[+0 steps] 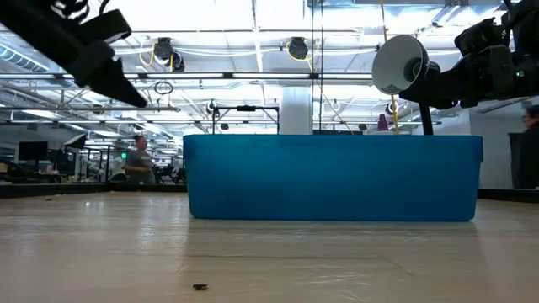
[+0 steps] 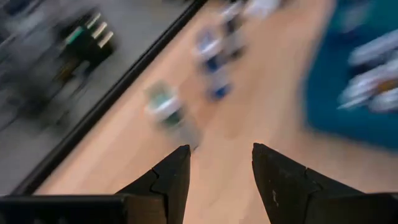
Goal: Pick & Place food coloring
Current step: Put the large black food coloring bottle into the blue bin
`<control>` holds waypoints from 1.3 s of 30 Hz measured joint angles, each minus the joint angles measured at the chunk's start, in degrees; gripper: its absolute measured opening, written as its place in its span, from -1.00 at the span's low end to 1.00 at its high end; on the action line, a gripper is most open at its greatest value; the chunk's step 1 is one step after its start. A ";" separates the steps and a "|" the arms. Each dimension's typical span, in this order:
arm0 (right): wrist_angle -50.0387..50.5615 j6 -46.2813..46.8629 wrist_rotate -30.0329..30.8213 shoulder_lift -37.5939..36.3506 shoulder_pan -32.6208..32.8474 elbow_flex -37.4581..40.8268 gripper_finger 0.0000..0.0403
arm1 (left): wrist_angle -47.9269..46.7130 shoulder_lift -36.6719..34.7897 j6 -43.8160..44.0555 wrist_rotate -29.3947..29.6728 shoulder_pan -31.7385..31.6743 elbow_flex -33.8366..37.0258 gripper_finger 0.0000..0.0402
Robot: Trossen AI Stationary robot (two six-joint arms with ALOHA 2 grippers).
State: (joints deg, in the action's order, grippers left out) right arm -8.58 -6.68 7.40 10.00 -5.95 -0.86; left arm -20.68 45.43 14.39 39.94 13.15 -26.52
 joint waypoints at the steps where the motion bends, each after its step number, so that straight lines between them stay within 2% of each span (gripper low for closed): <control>1: 0.00 -0.02 0.00 0.00 0.00 0.00 0.39 | 7.49 -0.73 -3.80 -2.57 0.00 3.03 -0.13; 5: 0.00 -0.02 0.00 0.00 0.00 0.02 0.39 | 29.65 -2.62 -13.43 -11.23 0.04 12.38 -0.13; 8: 0.00 -0.01 0.00 0.00 0.00 0.00 0.38 | 34.65 -5.16 -13.74 -11.07 0.00 15.76 -0.13; 13: 0.02 -0.02 0.00 0.00 0.00 0.00 0.38 | 30.67 -13.38 -12.30 -9.44 0.00 17.68 -0.13; 20: 0.02 -0.02 0.00 0.00 0.00 0.00 0.38 | 16.80 -30.59 -10.81 -9.74 0.00 17.70 -0.13; 26: 0.02 -0.02 0.00 0.00 0.02 0.00 0.38 | 4.41 -41.23 -6.02 -12.37 0.00 17.72 -0.13; 31: 0.02 -0.02 0.00 0.00 0.00 0.02 0.38 | 1.36 -45.18 -6.07 -14.62 0.01 17.74 -0.13; 39: 0.00 -0.02 0.00 -0.02 0.00 0.00 0.38 | 1.53 -45.18 -6.81 -14.55 0.00 17.74 -0.13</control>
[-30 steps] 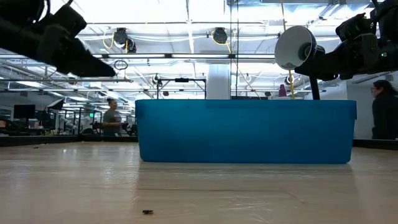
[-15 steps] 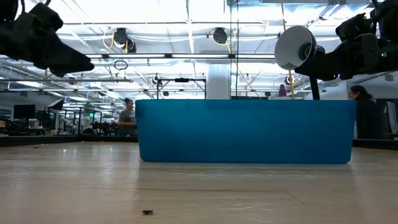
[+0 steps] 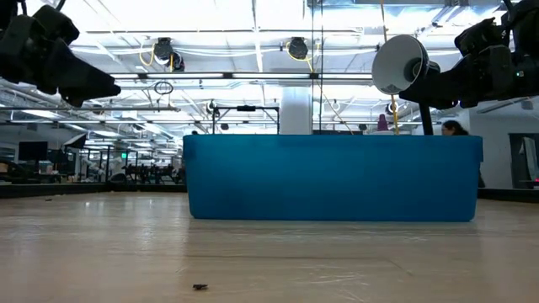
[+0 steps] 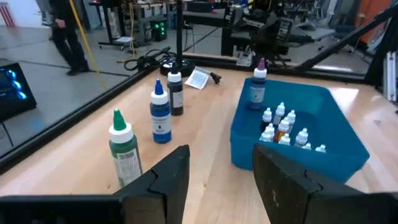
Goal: Pick & Place food coloring
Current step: Put the large black food coloring bottle into the blue bin
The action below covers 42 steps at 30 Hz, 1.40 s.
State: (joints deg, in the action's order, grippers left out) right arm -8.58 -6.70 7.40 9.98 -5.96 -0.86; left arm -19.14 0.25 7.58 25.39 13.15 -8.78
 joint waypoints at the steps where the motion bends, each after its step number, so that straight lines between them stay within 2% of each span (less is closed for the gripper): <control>1: 0.02 0.02 0.00 0.02 0.02 0.00 0.38 | -0.75 0.00 -0.48 0.11 0.00 0.00 -0.13; 6: -0.01 -0.43 0.01 0.00 0.00 0.00 0.38 | -7.79 0.50 -3.09 0.27 0.00 0.00 -0.13; 11: -5.47 -14.72 4.75 -0.01 -0.09 0.01 0.38 | -7.42 0.50 -2.80 0.25 0.01 0.00 -0.13; 17: -11.07 -19.19 4.33 0.20 -0.04 0.02 0.38 | -7.35 0.48 -2.80 0.22 0.00 0.00 -0.13; 18: -12.28 -16.62 3.54 0.20 0.07 0.02 0.38 | -7.36 0.48 -2.80 0.19 0.00 0.00 -0.13; 22: -13.98 7.69 -3.80 0.20 0.58 0.02 0.38 | -7.36 0.49 -2.80 0.17 0.00 0.00 -0.13; 26: -16.69 12.43 -4.50 0.30 0.55 0.02 0.38 | -7.36 0.48 -2.80 0.15 0.00 -0.02 -0.13; 31: -21.15 23.80 -4.52 0.33 0.55 0.02 0.38 | -7.31 0.48 -2.82 0.15 0.00 -0.02 -0.13; 34: -23.79 25.52 -4.20 0.30 0.55 0.02 0.38 | -7.31 0.48 -2.82 0.15 0.00 -0.02 -0.13; 36: -23.96 25.46 -1.80 0.33 0.55 0.02 0.38 | -7.29 0.48 -2.82 0.15 0.00 -0.02 -0.13; 40: -24.56 28.22 13.51 1.50 0.55 -1.32 0.38 | -7.29 0.48 -2.82 0.15 0.00 -0.04 -0.13; 42: -19.03 28.14 16.93 4.66 0.40 -4.48 0.38 | -7.29 0.48 -2.82 0.15 0.00 -0.04 -0.13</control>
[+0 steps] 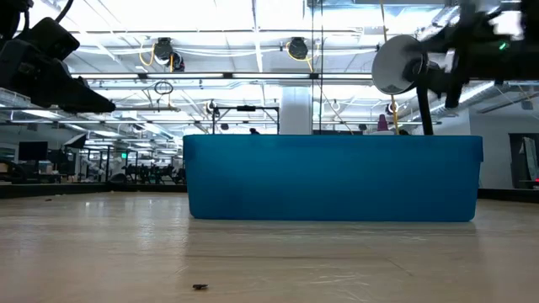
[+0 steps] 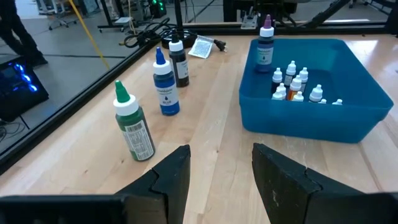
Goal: Pick & Place food coloring
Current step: Put the large black food coloring bottle into the blue bin
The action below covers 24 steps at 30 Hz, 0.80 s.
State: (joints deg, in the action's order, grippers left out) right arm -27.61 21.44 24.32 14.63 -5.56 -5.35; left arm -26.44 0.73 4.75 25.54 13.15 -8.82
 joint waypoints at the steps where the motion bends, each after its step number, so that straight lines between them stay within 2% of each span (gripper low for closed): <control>1: 5.18 -0.04 0.03 2.68 -0.14 -2.83 0.38 | 0.05 0.00 0.00 0.00 0.00 0.00 -0.13; 5: 16.08 2.12 0.76 18.92 -1.48 -18.95 0.38 | 0.07 0.00 0.00 0.00 0.01 0.00 -0.13; 8: 30.48 2.11 0.64 34.97 -3.34 -32.50 0.38 | 0.06 0.02 -0.01 0.00 0.00 -0.02 -0.13; 13: 50.92 1.33 -8.70 59.31 -9.12 -57.73 0.38 | -0.02 0.00 0.00 0.02 0.02 -0.02 -0.13; 16: 61.16 -1.43 -14.03 71.62 -12.33 -69.08 0.38 | 0.01 0.00 -0.01 0.00 0.00 -0.02 -0.13; 20: 69.68 -2.88 -15.62 81.72 -15.47 -78.79 0.38 | 0.08 0.00 0.00 0.00 0.00 -0.02 -0.13; 24: 71.36 -2.79 -18.84 87.04 -16.92 -79.91 0.38 | 0.09 0.00 0.00 0.00 0.02 -0.02 -0.13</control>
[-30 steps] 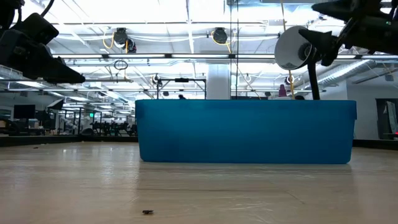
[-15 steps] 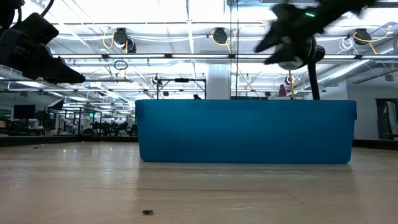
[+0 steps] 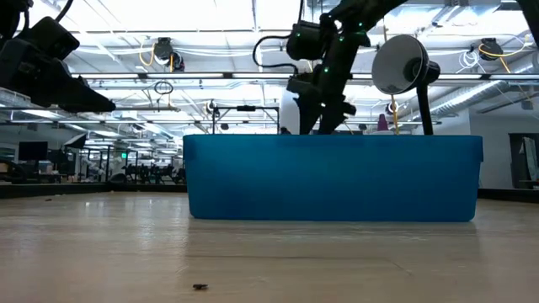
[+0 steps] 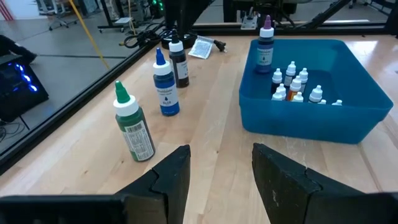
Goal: Pick & Place food coloring
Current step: Put the large black food coloring bottle into the blue bin
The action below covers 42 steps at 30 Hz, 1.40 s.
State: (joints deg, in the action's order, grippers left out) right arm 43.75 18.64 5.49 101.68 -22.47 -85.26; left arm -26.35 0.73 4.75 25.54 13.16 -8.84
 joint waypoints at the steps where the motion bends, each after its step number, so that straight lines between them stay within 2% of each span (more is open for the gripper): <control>1: 0.00 0.08 -0.86 0.60 -0.20 -0.02 0.38 | 0.00 0.00 0.00 0.00 -0.02 0.00 -0.13; 14: -3.94 -1.52 0.40 8.29 0.05 0.46 0.38 | -0.01 0.00 0.00 0.00 -0.02 0.00 -0.13; 20: -5.28 -2.87 1.60 9.17 0.09 0.44 0.37 | -0.02 0.00 0.00 0.00 0.01 0.00 -0.13; 25: -5.64 -4.16 3.83 8.41 0.04 0.41 0.17 | 0.00 0.00 0.00 -0.02 0.00 0.00 -0.13; 30: -2.85 -6.38 3.71 8.48 0.06 0.37 -0.34 | 0.00 0.00 0.00 -0.02 -0.01 0.00 -0.13; 36: -2.61 -9.32 3.63 6.54 1.72 0.46 -0.36 | 0.00 0.00 0.00 -0.02 0.00 0.00 -0.13; 42: -2.95 -9.20 3.44 -1.93 6.09 0.44 -0.36 | 0.00 0.00 0.00 -0.02 -0.01 0.00 -0.13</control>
State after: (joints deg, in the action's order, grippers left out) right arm 40.80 9.45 8.93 99.75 -16.38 -84.82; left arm -26.35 0.73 4.75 25.52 13.15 -8.84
